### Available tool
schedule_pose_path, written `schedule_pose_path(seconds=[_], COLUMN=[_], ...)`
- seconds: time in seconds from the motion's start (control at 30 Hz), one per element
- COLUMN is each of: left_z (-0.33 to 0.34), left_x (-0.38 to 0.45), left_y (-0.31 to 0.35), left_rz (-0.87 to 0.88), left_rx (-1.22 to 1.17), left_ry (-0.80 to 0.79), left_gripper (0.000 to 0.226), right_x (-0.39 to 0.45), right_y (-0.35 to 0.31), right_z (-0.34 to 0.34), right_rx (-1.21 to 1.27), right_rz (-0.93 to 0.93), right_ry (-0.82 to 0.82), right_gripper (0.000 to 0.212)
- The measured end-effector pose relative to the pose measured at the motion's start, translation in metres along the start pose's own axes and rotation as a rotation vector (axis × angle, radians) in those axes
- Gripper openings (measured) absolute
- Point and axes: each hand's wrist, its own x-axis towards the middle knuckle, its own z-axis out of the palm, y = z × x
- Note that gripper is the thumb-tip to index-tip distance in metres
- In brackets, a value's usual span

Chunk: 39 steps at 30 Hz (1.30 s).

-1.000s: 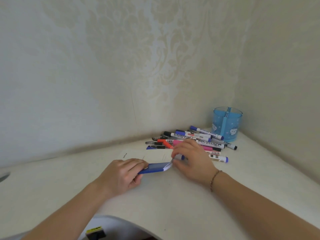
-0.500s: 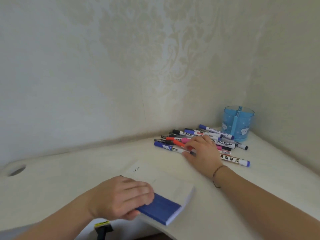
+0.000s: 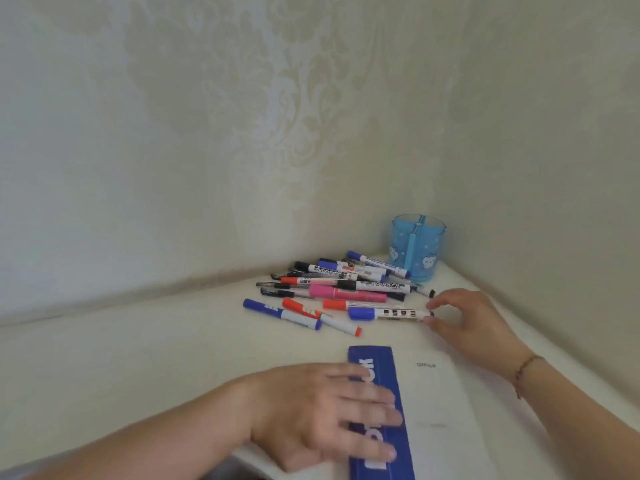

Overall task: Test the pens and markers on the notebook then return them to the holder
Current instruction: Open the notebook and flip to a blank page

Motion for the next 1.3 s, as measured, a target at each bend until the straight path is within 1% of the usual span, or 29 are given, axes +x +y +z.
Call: schedule_pose_path(seconds=[0.03,0.07,0.13,0.17,0.2,0.23,0.27,0.3,0.37,0.43,0.47,0.5,0.53,0.57,0.6,0.63,0.67,0.7,0.73,0.8,0.87,0.93,1.0,1.07,1.13,1.17,1.23,1.3], left_z=[-0.003,-0.003,0.005,0.01,0.014,0.016,0.018,0.019,0.02,0.02,0.021,0.022,0.024,0.026,0.029,0.03,0.031,0.031,0.032,0.03,0.029,0.025,0.022,0.022,0.025,0.027,0.027,0.026], left_x=[0.003,0.002,-0.008,-0.014,-0.019,-0.021,-0.022,-0.023,-0.02,-0.016,-0.017,-0.018,-0.02,-0.023,-0.026,-0.029,-0.03,-0.03,-0.029,-0.02,-0.006,0.009,0.019,0.019,0.01,0.003,-0.011,-0.024], left_y=[-0.01,-0.024,-0.051,-0.061,-0.069,-0.078,-0.086,-0.094,-0.106,-0.116,-0.123,-0.129,-0.134,-0.139,-0.144,-0.148,-0.151,-0.153,-0.154,-0.151,-0.147,-0.145,-0.147,-0.149,-0.152,-0.154,-0.159,-0.165], left_rz=[-0.091,-0.206,-0.525,-0.675,-0.789,-0.856,-0.885,-0.888,-0.86,-0.838,-0.843,-0.856,-0.875,-0.901,-0.931,-0.959,-0.98,-0.992,-0.99,-0.959,-0.925,-0.88,-0.847,-0.821,-0.781,-0.764,-0.739,-0.766], left_rx=[0.004,0.03,0.073,0.072,0.055,0.037,0.025,0.021,0.019,0.04,0.048,0.049,0.052,0.05,0.052,0.051,0.041,0.028,0.021,0.005,0.005,0.047,0.065,0.055,0.011,-0.021,-0.059,-0.093], left_ry=[-0.015,0.006,0.069,0.076,0.077,0.088,0.114,0.133,0.117,0.117,0.126,0.14,0.161,0.186,0.215,0.251,0.287,0.322,0.353,0.366,0.298,0.215,0.164,0.151,0.177,0.187,0.208,0.238], left_gripper=[0.046,0.049,0.058,0.065,0.071,0.074,0.075,0.074,0.07,0.07,0.071,0.072,0.073,0.075,0.077,0.079,0.08,0.078,0.076,0.073,0.076,0.079,0.077,0.069,0.058,0.054,0.049,0.049], right_x=[-0.004,-0.006,-0.007,-0.006,-0.005,-0.003,-0.001,0.003,0.012,0.02,0.023,0.027,0.031,0.036,0.041,0.045,0.047,0.051,0.053,0.057,0.061,0.064,0.064,0.061,0.059,0.06,0.068,0.078], right_y=[0.002,0.003,0.004,0.004,0.003,0.001,-0.003,-0.007,-0.019,-0.033,-0.039,-0.042,-0.041,-0.036,-0.029,-0.023,-0.017,-0.014,-0.015,-0.019,-0.027,-0.036,-0.042,-0.043,-0.045,-0.047,-0.052,-0.058], right_z=[0.002,0.003,0.007,0.008,0.008,0.008,0.008,0.009,0.011,0.014,0.015,0.013,0.011,0.01,0.009,0.008,0.008,0.009,0.011,0.019,0.025,0.024,0.015,0.004,-0.007,-0.011,-0.012,-0.004], right_rx=[-0.02,-0.024,-0.054,-0.091,-0.128,-0.158,-0.183,-0.185,-0.155,-0.105,-0.08,-0.051,-0.017,0.008,0.002,-0.038,-0.094,-0.141,-0.17,-0.189,-0.197,-0.198,-0.156,-0.12,-0.163,-0.201,-0.243,-0.262], right_rz=[0.011,0.029,0.042,0.029,0.007,0.006,0.007,0.008,-0.03,-0.116,-0.128,-0.094,-0.025,0.058,0.135,0.191,0.227,0.231,0.212,0.121,0.02,-0.036,-0.051,-0.074,-0.118,-0.131,-0.119,-0.094], right_ry=[-0.021,-0.035,-0.018,-0.009,-0.011,-0.03,-0.054,-0.079,-0.133,-0.241,-0.25,-0.198,-0.1,0.001,0.043,0.019,-0.052,-0.124,-0.173,-0.213,-0.246,-0.276,-0.312,-0.371,-0.407,-0.397,-0.323,-0.246], right_gripper=[0.015,0.02,0.028,0.028,0.027,0.025,0.023,0.02,0.017,0.019,0.021,0.021,0.022,0.027,0.035,0.046,0.053,0.055,0.052,0.038,0.031,0.038,0.045,0.046,0.043,0.04,0.035,0.034])
